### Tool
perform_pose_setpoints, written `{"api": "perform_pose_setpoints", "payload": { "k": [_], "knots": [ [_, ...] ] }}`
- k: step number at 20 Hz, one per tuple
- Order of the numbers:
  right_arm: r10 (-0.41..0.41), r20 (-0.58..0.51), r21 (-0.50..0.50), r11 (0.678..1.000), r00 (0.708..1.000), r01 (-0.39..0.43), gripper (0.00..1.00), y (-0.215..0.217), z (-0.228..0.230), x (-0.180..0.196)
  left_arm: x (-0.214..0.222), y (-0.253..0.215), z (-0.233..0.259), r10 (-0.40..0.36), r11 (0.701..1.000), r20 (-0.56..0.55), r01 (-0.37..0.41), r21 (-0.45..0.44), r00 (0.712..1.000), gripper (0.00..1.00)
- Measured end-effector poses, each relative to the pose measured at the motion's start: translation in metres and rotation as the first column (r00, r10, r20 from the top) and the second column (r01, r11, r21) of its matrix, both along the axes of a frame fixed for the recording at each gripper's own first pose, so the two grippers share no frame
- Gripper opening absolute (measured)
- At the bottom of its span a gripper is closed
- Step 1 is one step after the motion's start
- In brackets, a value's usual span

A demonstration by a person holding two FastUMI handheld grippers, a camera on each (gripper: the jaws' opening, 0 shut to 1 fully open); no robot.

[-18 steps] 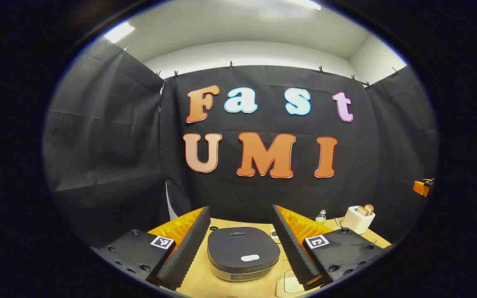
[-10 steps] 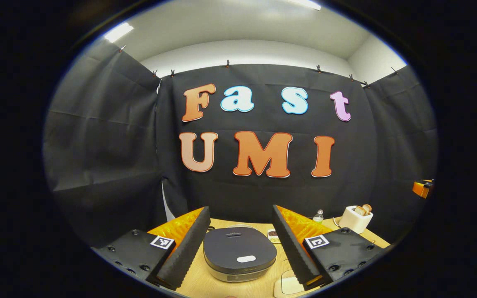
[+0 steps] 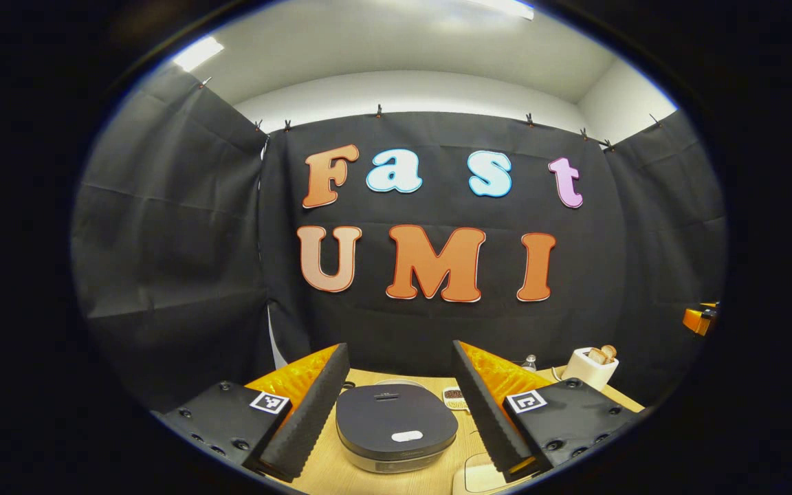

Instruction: Close the left gripper, press the button to open the rice cooker; take a wooden spoon from the chopstick holder with the right hand, scoop a spoonful of rice and pour it into the rice cooker, then put the wooden spoon back into the chopstick holder.

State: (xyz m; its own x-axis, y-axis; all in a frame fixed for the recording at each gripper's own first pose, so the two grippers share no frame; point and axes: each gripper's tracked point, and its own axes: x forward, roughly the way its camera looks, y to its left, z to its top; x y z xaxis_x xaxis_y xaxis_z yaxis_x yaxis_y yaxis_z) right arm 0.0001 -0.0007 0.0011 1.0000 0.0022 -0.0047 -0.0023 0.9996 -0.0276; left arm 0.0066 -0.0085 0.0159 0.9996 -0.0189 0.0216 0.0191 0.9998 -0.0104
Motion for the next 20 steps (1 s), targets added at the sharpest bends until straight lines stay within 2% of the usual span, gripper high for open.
{"api": "perform_pose_setpoints", "payload": {
  "k": [1, 2, 3, 5, 8, 12, 14, 15, 16, 17, 18, 20],
  "knots": [
    [0.001, -0.001, -0.003, 1.0, 1.0, -0.001, 0.93, 0.001, 0.0, 0.001, -0.001, 0.0, 0.002, 0.001, 1.0, 0.002, -0.001, -0.003, 1.0, 1.0],
    [0.003, -0.002, -0.005, 1.0, 1.0, -0.003, 0.88, 0.001, -0.001, 0.001, 0.001, 0.002, 0.001, 0.006, 1.0, 0.0, -0.006, -0.003, 1.0, 1.0],
    [0.004, -0.004, -0.006, 1.0, 1.0, -0.004, 0.93, 0.002, -0.002, 0.001, 0.001, 0.004, 0.0, 0.007, 1.0, -0.003, -0.007, -0.001, 1.0, 1.0],
    [0.005, -0.003, -0.009, 1.0, 1.0, -0.005, 0.9, 0.003, -0.002, 0.002, 0.002, 0.004, -0.002, 0.006, 1.0, -0.011, -0.006, 0.003, 1.0, 1.0],
    [0.003, 0.005, -0.019, 1.0, 1.0, -0.003, 0.93, 0.003, 0.0, 0.005, 0.003, 0.001, 0.0, -0.018, 1.0, -0.011, 0.018, 0.003, 1.0, 0.6],
    [0.006, -0.004, -0.023, 1.0, 1.0, -0.006, 0.93, 0.006, -0.004, 0.007, 0.007, 0.003, -0.008, -0.011, 1.0, -0.039, 0.012, 0.016, 0.999, 0.06],
    [0.007, -0.007, -0.027, 1.0, 1.0, -0.007, 0.93, 0.007, -0.005, 0.01, 0.021, -0.008, -0.024, -0.04, 0.999, -0.052, 0.041, 0.015, 0.998, 0.05],
    [0.005, -0.006, -0.028, 1.0, 1.0, -0.005, 0.93, 0.008, -0.005, 0.011, 0.01, -0.01, -0.016, -0.045, 0.999, -0.068, 0.046, 0.013, 0.997, 0.09],
    [0.004, -0.008, -0.027, 1.0, 1.0, -0.005, 0.98, 0.008, -0.007, 0.011, 0.016, -0.006, -0.023, -0.06, 0.998, -0.086, 0.062, 0.016, 0.994, 0.04],
    [0.006, -0.011, -0.027, 1.0, 1.0, -0.007, 0.93, 0.009, -0.008, 0.012, 0.021, -0.005, -0.031, -0.065, 0.998, -0.096, 0.067, 0.018, 0.993, 0.0],
    [0.009, -0.017, -0.025, 1.0, 1.0, -0.01, 0.93, 0.01, -0.01, 0.012, 0.025, -0.008, -0.038, -0.073, 0.997, -0.117, 0.075, 0.017, 0.99, 0.04],
    [0.009, -0.027, -0.028, 1.0, 1.0, -0.01, 0.93, 0.01, -0.014, 0.013, 0.032, -0.017, -0.058, -0.086, 0.996, -0.156, 0.088, 0.004, 0.984, 0.04]
  ]
}}
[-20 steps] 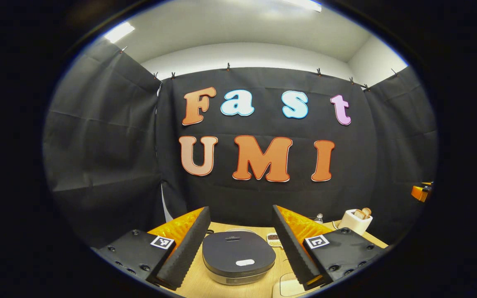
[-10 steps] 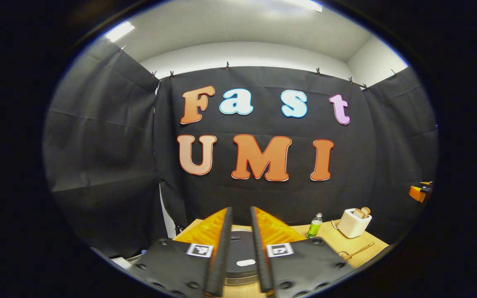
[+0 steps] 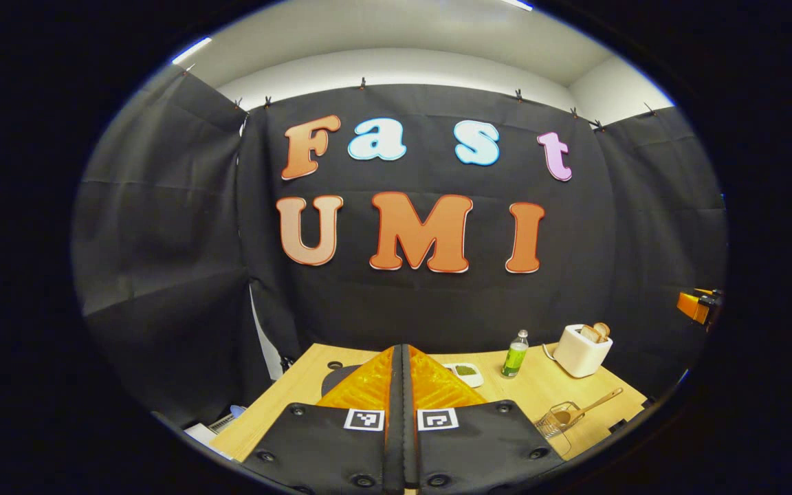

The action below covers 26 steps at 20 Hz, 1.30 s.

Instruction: Close the left gripper, press the button to open the rice cooker; take a wooden spoon from the chopstick holder with the right hand, scoop a spoonful of rice and pour it into the rice cooker, then put the wooden spoon back into the chopstick holder.

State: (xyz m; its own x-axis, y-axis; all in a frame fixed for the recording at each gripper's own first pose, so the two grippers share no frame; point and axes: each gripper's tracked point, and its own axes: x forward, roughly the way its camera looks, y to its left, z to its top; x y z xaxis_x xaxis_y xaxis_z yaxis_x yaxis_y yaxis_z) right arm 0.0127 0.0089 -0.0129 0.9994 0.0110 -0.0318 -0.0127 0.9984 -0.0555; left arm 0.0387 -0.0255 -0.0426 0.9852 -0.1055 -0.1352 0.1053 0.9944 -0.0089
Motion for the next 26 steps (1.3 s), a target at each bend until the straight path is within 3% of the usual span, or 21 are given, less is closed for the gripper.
{"api": "perform_pose_setpoints", "payload": {
  "k": [7, 8, 9, 13, 15, 18, 25, 26],
  "knots": [
    [-0.019, -0.03, -0.004, 1.0, 0.999, 0.019, 0.93, -0.011, -0.01, 0.0, 0.035, -0.012, -0.069, -0.022, 1.0, -0.148, 0.021, -0.011, 0.989, 0.04],
    [-0.026, -0.033, -0.004, 1.0, 0.999, 0.026, 0.98, -0.013, -0.011, -0.002, 0.039, -0.013, -0.08, -0.024, 1.0, -0.168, 0.023, -0.012, 0.985, 0.04],
    [-0.031, -0.036, -0.005, 1.0, 0.999, 0.031, 0.93, -0.016, -0.012, -0.002, 0.042, -0.014, -0.092, -0.028, 1.0, -0.19, 0.025, -0.017, 0.981, 0.04],
    [-0.054, -0.046, -0.017, 0.998, 0.997, 0.054, 0.93, -0.026, -0.016, -0.003, 0.054, -0.017, -0.136, -0.034, 0.999, -0.268, 0.028, -0.029, 0.963, 0.04],
    [-0.064, -0.054, -0.018, 0.998, 0.997, 0.063, 0.93, -0.03, -0.018, -0.003, 0.057, -0.016, -0.157, -0.025, 1.0, -0.301, 0.025, -0.005, 0.953, 0.0],
    [-0.07, -0.074, -0.009, 0.998, 0.995, 0.07, 0.93, -0.033, -0.025, -0.004, 0.059, -0.018, -0.186, -0.017, 0.999, -0.346, 0.031, 0.037, 0.938, 0.04],
    [-0.083, -0.094, -0.015, 0.997, 0.992, 0.082, 0.93, -0.036, -0.034, -0.005, 0.057, -0.019, -0.207, -0.03, 0.999, -0.406, 0.044, 0.024, 0.913, 0.04],
    [-0.082, -0.098, -0.011, 0.997, 0.992, 0.082, 0.93, -0.036, -0.036, -0.006, 0.057, -0.021, -0.207, -0.039, 0.998, -0.403, 0.054, 0.026, 0.914, 0.0]
  ]
}}
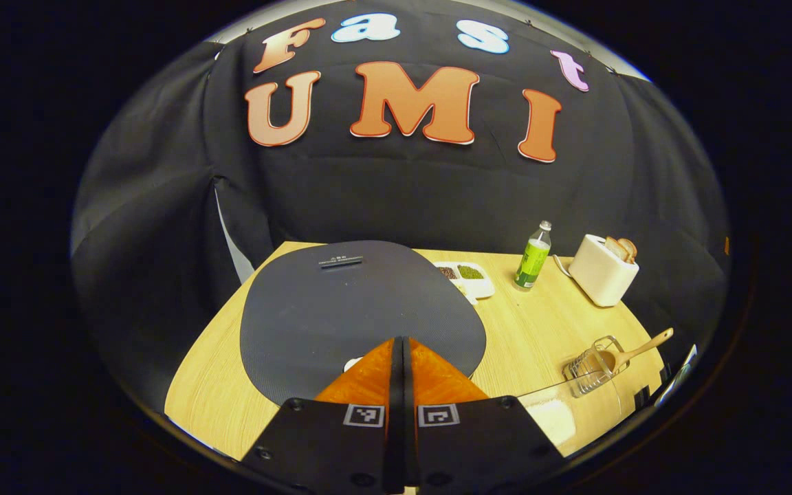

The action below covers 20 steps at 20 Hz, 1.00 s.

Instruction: Close the left gripper, press the button to open the rice cooker; take a wooden spoon from the chopstick holder with the right hand, scoop a spoonful of rice and pour it into the rice cooker, then put the wooden spoon back into the chopstick holder.

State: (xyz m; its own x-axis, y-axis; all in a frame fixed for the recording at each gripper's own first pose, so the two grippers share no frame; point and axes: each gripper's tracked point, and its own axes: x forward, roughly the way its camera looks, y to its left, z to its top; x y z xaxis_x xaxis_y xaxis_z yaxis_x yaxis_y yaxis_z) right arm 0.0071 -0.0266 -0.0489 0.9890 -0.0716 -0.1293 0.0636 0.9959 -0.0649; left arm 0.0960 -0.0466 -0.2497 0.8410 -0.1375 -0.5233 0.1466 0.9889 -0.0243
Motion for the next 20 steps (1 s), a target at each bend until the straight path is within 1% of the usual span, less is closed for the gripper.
{"api": "perform_pose_setpoints", "payload": {
  "k": [1, 2, 3, 5, 6, 8, 9, 10, 12, 13, 14, 16, 18, 20],
  "knots": [
    [0.005, -0.006, 0.006, 1.0, 1.0, -0.005, 0.93, 0.002, -0.003, 0.0, -0.001, 0.001, -0.001, 0.003, 1.0, -0.009, -0.003, -0.007, 1.0, 0.04],
    [0.011, -0.012, 0.012, 1.0, 1.0, -0.011, 0.93, 0.005, -0.006, 0.0, -0.002, 0.002, -0.005, 0.011, 1.0, -0.024, -0.011, -0.02, 1.0, 0.04],
    [0.016, -0.015, 0.018, 1.0, 1.0, -0.015, 0.93, 0.007, -0.008, -0.002, -0.006, 0.003, -0.004, 0.02, 0.999, -0.032, -0.021, -0.036, 0.999, 0.07],
    [0.027, -0.021, 0.026, 0.999, 0.999, -0.026, 0.93, 0.011, -0.012, -0.003, -0.005, 0.001, -0.006, 0.03, 0.998, -0.03, -0.031, -0.046, 0.999, 0.0],
    [0.03, -0.019, 0.029, 0.999, 0.999, -0.03, 0.93, 0.012, -0.012, -0.004, -0.003, 0.0, -0.003, 0.026, 0.999, -0.017, -0.027, -0.04, 1.0, 0.05],
    [0.04, -0.01, 0.041, 0.998, 0.999, -0.04, 0.93, 0.014, -0.01, -0.005, -0.001, -0.001, 0.003, 0.021, 1.0, -0.001, -0.021, -0.02, 1.0, 0.04],
    [0.045, -0.004, 0.048, 0.998, 0.999, -0.045, 0.93, 0.016, -0.009, -0.006, -0.001, 0.001, 0.007, 0.032, 0.999, 0.009, -0.032, -0.009, 0.999, 0.0],
    [0.05, 0.0, 0.056, 0.997, 0.999, -0.05, 0.93, 0.017, -0.01, -0.006, 0.0, 0.001, 0.016, 0.038, 0.999, 0.035, -0.038, 0.001, 0.999, 0.04],
    [0.062, 0.004, 0.073, 0.995, 0.998, -0.062, 0.93, 0.02, -0.012, -0.007, 0.004, 0.002, 0.046, 0.043, 0.999, 0.104, -0.046, 0.028, 0.994, 0.04],
    [0.067, 0.004, 0.083, 0.994, 0.998, -0.068, 0.93, 0.022, -0.013, -0.008, 0.006, 0.002, 0.066, 0.044, 0.998, 0.141, -0.049, 0.035, 0.989, 0.0],
    [0.071, 0.004, 0.093, 0.993, 0.997, -0.071, 0.93, 0.022, -0.016, -0.007, 0.007, 0.005, 0.089, 0.054, 0.997, 0.185, -0.061, 0.037, 0.981, 0.04],
    [0.076, 0.003, 0.117, 0.99, 0.997, -0.076, 0.93, 0.024, -0.023, -0.006, 0.005, 0.004, 0.135, 0.061, 0.998, 0.278, -0.066, 0.008, 0.959, 0.04],
    [0.085, 0.0, 0.136, 0.987, 0.996, -0.085, 0.93, 0.027, -0.031, -0.005, -0.004, 0.001, 0.162, 0.053, 0.999, 0.316, -0.05, -0.017, 0.947, 0.04],
    [0.095, 0.0, 0.151, 0.984, 0.995, -0.094, 0.93, 0.029, -0.038, -0.002, -0.013, 0.003, 0.177, 0.049, 0.999, 0.341, -0.049, -0.007, 0.939, 0.04]
  ]
}}
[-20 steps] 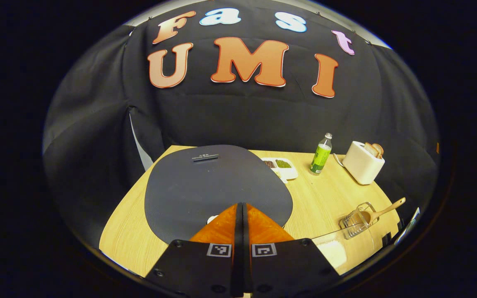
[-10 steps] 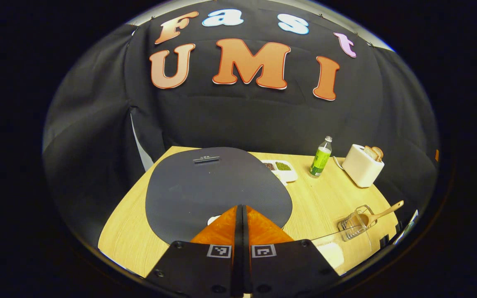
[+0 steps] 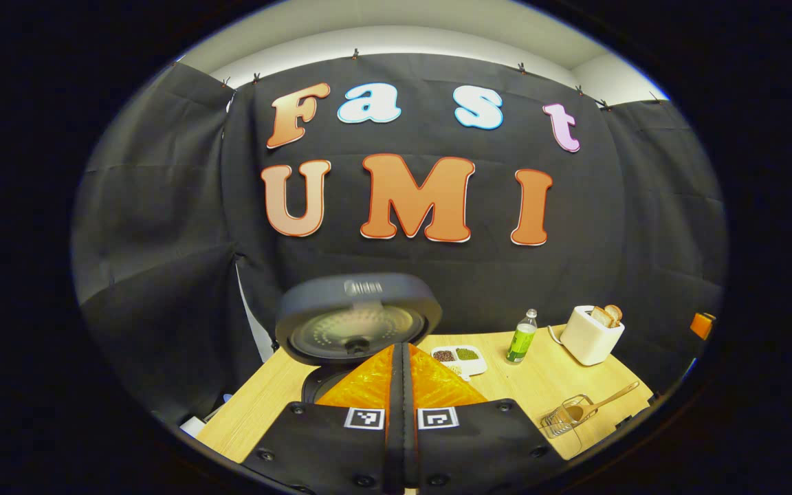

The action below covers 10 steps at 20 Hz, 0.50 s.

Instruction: Close the left gripper, press the button to open the rice cooker; take a wooden spoon from the chopstick holder with the right hand, scoop a spoonful of rice and pour it into the rice cooker, then put the wooden spoon back into the chopstick holder.

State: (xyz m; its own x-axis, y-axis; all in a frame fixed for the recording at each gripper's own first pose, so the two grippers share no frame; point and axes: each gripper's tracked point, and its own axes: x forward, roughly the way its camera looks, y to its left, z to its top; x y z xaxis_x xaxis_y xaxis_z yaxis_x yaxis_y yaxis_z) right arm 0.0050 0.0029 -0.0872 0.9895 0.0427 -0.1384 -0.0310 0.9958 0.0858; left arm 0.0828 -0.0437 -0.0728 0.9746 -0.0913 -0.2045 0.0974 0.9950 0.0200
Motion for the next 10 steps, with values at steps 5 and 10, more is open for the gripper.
{"api": "perform_pose_setpoints", "payload": {
  "k": [5, 10],
  "knots": [
    [0.032, 0.001, 0.066, 0.997, 0.999, -0.032, 0.93, 0.01, -0.027, 0.013, -0.013, 0.022, 0.028, 0.034, 0.998, 0.052, -0.037, 0.059, 0.998, 0.08],
    [0.04, -0.078, 0.164, 0.986, 0.996, -0.027, 0.94, 0.016, -0.078, 0.026, -0.024, 0.03, 0.041, 0.044, 0.999, 0.079, -0.045, 0.02, 0.996, 0.0]
  ]
}}
